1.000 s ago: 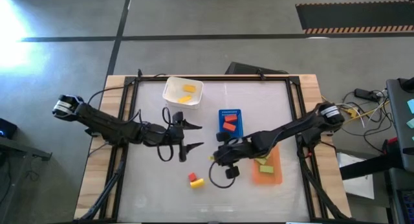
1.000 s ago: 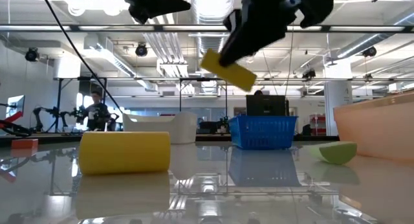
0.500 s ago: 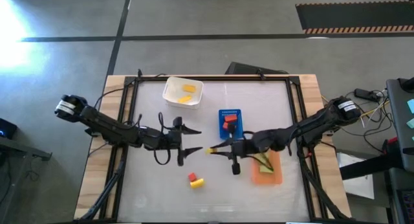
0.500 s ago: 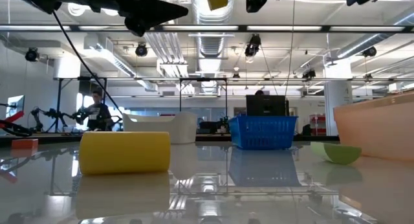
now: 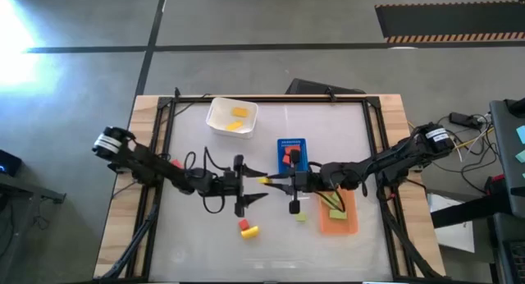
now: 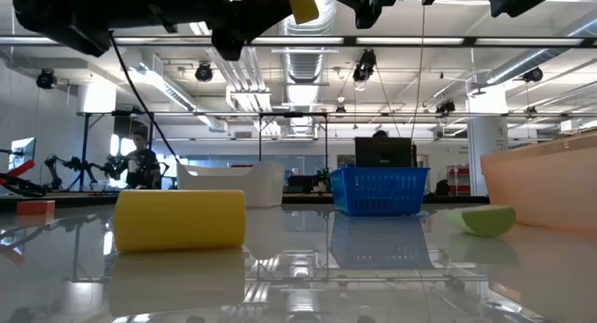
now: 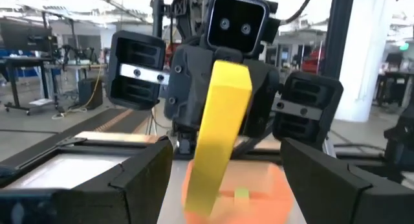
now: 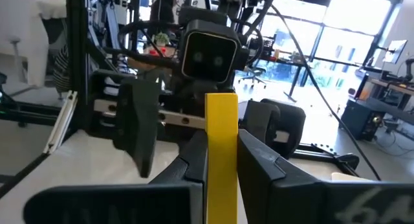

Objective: Sort & place blocks by color
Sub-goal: Put the yellow block into the white bin

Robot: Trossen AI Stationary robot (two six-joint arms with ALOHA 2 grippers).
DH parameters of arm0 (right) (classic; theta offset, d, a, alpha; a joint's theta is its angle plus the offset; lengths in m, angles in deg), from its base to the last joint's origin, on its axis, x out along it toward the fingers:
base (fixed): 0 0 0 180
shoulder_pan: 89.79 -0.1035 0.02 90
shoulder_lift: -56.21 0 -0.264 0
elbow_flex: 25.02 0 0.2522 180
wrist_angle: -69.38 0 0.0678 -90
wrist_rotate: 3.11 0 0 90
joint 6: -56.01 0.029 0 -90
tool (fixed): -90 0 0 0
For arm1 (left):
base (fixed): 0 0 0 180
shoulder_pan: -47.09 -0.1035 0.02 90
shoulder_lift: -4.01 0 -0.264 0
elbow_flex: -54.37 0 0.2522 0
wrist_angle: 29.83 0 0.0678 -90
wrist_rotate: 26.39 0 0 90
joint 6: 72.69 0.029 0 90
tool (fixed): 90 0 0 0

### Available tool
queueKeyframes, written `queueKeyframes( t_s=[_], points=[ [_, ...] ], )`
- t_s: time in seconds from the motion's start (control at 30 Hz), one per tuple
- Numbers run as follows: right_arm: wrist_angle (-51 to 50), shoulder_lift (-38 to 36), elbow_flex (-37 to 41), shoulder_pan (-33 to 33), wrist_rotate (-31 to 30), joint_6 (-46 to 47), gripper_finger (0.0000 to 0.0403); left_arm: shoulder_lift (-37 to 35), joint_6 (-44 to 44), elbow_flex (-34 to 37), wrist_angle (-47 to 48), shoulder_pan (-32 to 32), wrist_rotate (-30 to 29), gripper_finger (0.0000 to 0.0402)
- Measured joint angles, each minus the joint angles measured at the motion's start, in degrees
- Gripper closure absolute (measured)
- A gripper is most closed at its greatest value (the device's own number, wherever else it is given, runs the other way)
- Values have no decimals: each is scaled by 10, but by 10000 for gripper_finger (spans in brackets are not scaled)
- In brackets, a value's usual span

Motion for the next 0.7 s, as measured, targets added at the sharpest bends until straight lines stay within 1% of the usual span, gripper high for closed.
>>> queueKeyframes(
  t_s=[0.2, 0.33, 0.43, 0.57, 0.7],
  points=[
    [0, 0, 0, 0, 0, -1, 365, 31, -1, -19, -14, -1, -2, 135],
    [0, 0, 0, 0, 0, -1, 365, 32, -1, -22, -14, -3, -2, 163],
    [1, 0, 0, 0, 0, -1, 365, 32, -1, -21, -12, -3, -9, 199],
    [1, 0, 0, 0, 0, -2, 363, 32, -1, -20, -8, -3, -36, 263],
    [1, 0, 0, 0, -2, 2, 336, 32, 1, -18, -7, -3, -47, 343]
  ],
)
